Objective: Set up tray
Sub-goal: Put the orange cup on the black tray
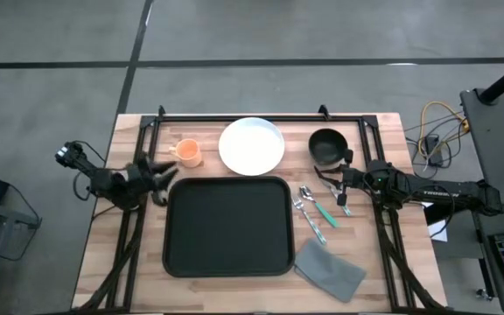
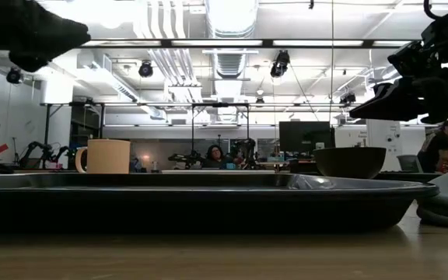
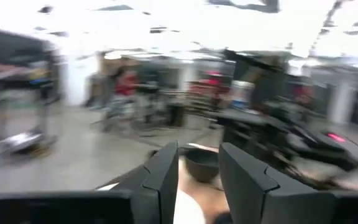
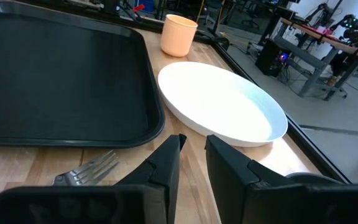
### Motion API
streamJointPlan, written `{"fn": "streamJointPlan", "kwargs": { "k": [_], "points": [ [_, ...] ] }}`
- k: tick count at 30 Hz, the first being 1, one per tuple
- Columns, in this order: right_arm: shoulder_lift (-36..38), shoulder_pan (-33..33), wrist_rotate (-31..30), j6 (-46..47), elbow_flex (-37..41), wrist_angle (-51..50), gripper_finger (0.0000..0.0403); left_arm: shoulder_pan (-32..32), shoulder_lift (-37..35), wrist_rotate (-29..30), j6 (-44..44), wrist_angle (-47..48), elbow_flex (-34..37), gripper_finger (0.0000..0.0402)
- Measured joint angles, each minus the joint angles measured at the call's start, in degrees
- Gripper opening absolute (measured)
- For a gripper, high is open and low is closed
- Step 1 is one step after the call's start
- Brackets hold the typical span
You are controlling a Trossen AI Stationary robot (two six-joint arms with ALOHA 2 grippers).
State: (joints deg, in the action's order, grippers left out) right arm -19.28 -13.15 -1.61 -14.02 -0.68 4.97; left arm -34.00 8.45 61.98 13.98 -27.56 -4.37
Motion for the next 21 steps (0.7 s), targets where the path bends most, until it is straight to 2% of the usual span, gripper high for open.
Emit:
{"fn": "streamJointPlan", "kwargs": {
  "k": [2,15,21],
  "points": [
    [0.0,0.0,0.0,0.0,0.0,0.0,0.0068,0.0,0.2,2.2,0.0,-0.1,-1.5,0.0096],
    [0.0,0.0,0.0,0.0,0.0,0.0,0.0068,0.0,2.2,3.3,0.6,0.2,-5.3,0.0096],
    [0.0,0.0,0.0,0.1,0.0,0.0,0.0068,0.0,2.2,9.2,4.2,1.3,-8.0,0.0096]
  ]
}}
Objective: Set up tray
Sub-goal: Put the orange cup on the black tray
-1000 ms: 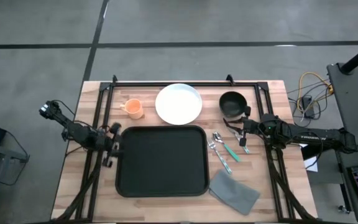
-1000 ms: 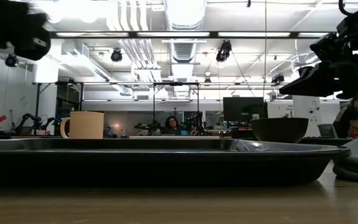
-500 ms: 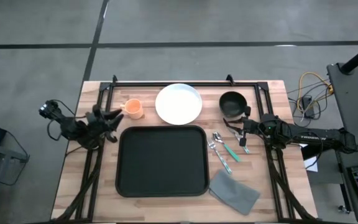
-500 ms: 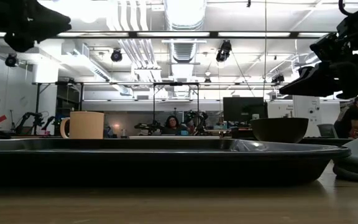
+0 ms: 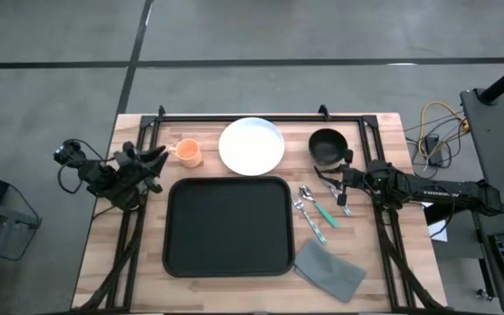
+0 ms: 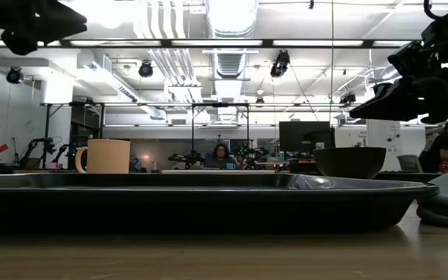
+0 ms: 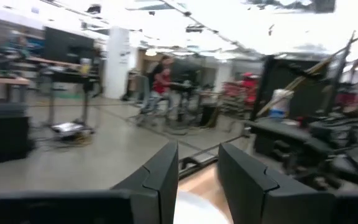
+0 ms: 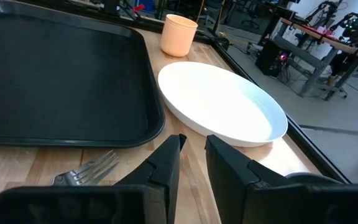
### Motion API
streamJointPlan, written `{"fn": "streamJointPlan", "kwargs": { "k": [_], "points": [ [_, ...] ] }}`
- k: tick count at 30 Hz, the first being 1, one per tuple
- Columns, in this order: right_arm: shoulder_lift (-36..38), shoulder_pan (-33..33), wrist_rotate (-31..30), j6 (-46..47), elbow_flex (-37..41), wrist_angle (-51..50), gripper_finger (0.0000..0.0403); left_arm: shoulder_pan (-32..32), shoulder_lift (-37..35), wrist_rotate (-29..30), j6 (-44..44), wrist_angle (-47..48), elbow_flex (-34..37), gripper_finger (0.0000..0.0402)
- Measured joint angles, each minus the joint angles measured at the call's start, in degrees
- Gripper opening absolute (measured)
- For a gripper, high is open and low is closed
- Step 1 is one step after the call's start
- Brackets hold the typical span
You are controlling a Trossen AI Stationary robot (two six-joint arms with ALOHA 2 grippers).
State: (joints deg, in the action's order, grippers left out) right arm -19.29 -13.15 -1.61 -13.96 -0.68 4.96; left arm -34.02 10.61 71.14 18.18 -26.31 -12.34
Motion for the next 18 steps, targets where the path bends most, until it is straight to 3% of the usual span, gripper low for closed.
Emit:
{"fn": "streamJointPlan", "kwargs": {
  "k": [9,18],
  "points": [
    [0.0,0.0,0.0,0.0,0.0,0.0,0.0068,0.0,0.0,5.0,4.0,3.0,-2.6,0.0108],
    [0.0,0.0,0.0,-0.1,0.0,0.0,0.0068,0.0,0.0,9.4,6.5,3.1,-2.9,0.0229]
  ]
}}
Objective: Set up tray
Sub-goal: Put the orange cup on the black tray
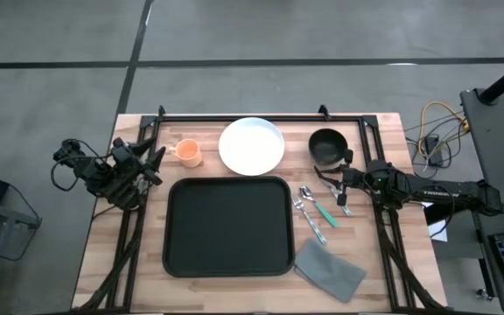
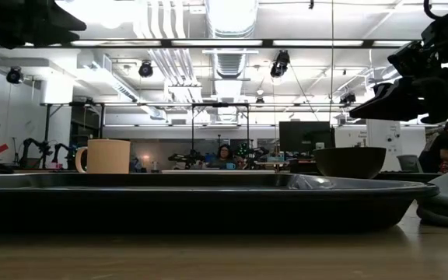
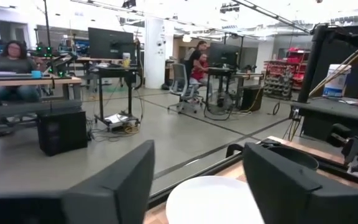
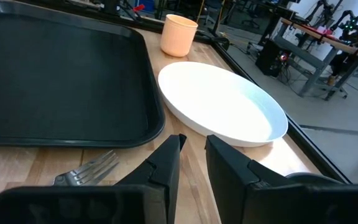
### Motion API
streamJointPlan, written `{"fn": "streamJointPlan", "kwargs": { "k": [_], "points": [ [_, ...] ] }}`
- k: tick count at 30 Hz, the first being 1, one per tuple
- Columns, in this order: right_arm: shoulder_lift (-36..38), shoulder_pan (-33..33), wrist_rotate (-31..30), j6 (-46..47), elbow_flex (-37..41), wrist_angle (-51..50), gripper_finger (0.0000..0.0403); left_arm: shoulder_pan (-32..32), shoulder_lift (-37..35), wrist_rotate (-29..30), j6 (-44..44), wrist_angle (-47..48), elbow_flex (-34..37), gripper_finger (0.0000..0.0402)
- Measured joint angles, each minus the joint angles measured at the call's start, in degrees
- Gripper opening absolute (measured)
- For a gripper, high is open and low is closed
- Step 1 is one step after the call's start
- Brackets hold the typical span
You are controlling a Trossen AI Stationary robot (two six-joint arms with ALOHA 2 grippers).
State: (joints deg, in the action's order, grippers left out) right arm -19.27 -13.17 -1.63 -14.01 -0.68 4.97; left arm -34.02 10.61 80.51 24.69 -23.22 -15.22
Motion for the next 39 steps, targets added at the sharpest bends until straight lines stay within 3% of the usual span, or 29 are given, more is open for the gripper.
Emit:
{"fn": "streamJointPlan", "kwargs": {
  "k": [3,8,12,16,24,35,39],
  "points": [
    [0.0,0.0,0.0,0.1,0.0,0.0,0.0068,0.0,0.0,0.0,-1.0,-0.1,0.0,0.0252],
    [0.0,0.0,0.0,0.0,0.0,0.0,0.0068,0.0,0.0,0.0,-1.4,1.3,0.0,0.0258],
    [0.0,0.0,0.0,0.1,0.0,0.0,0.0068,0.0,1.8,1.0,-2.7,2.0,0.0,0.0258],
    [0.0,0.0,0.0,0.1,0.0,0.0,0.0068,-0.1,5.5,5.6,-3.1,2.1,-0.4,0.0257],
    [0.0,0.0,0.0,0.0,0.0,0.0,0.0068,-2.4,10.5,4.7,-5.6,2.0,-3.3,0.0234],
    [0.0,0.0,0.0,0.0,0.0,0.0,0.0068,-2.3,4.2,4.4,-7.6,2.1,0.3,0.021],
    [0.0,0.0,0.0,0.0,0.0,0.0,0.0068,-2.2,2.6,0.1,-10.3,4.2,1.0,0.0209]
  ]
}}
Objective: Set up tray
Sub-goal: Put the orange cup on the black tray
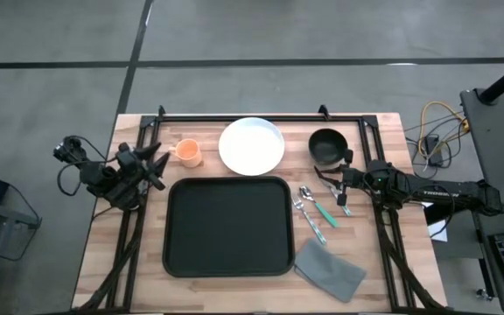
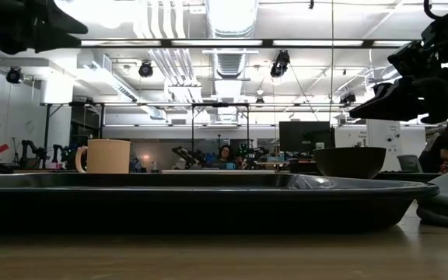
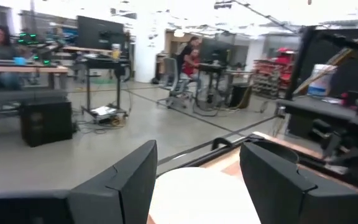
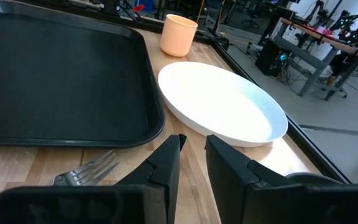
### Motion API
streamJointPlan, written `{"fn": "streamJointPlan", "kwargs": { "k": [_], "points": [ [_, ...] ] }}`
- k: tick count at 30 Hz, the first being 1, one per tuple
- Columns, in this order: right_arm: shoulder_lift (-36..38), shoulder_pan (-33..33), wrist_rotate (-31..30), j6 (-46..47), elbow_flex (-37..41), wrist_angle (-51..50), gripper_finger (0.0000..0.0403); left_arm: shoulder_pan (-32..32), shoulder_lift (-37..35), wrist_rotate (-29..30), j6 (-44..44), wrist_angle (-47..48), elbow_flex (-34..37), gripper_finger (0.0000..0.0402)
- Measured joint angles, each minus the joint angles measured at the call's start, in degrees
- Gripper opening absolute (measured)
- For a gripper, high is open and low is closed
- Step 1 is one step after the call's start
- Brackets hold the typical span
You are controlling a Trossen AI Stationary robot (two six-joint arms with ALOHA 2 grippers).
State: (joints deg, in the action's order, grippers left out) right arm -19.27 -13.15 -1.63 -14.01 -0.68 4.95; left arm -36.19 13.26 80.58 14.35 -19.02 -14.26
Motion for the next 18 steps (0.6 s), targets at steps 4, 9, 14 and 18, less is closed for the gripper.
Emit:
{"fn": "streamJointPlan", "kwargs": {
  "k": [4,9,14,18],
  "points": [
    [0.0,0.0,0.0,0.0,0.0,0.0,0.0068,1.3,-0.1,-4.0,-7.7,9.6,-1.6,0.0209],
    [0.0,0.0,0.0,0.0,0.0,0.0,0.0068,11.6,5.2,-13.0,-23.4,27.0,-5.9,0.0209],
    [0.0,0.0,0.0,-0.1,0.0,0.0,0.0068,39.9,14.0,-43.4,-29.4,28.3,-8.1,0.0209],
    [0.0,0.0,0.0,-0.1,0.0,0.0,0.0068,64.5,20.3,-73.7,-28.0,25.5,-10.3,0.0209]
  ]
}}
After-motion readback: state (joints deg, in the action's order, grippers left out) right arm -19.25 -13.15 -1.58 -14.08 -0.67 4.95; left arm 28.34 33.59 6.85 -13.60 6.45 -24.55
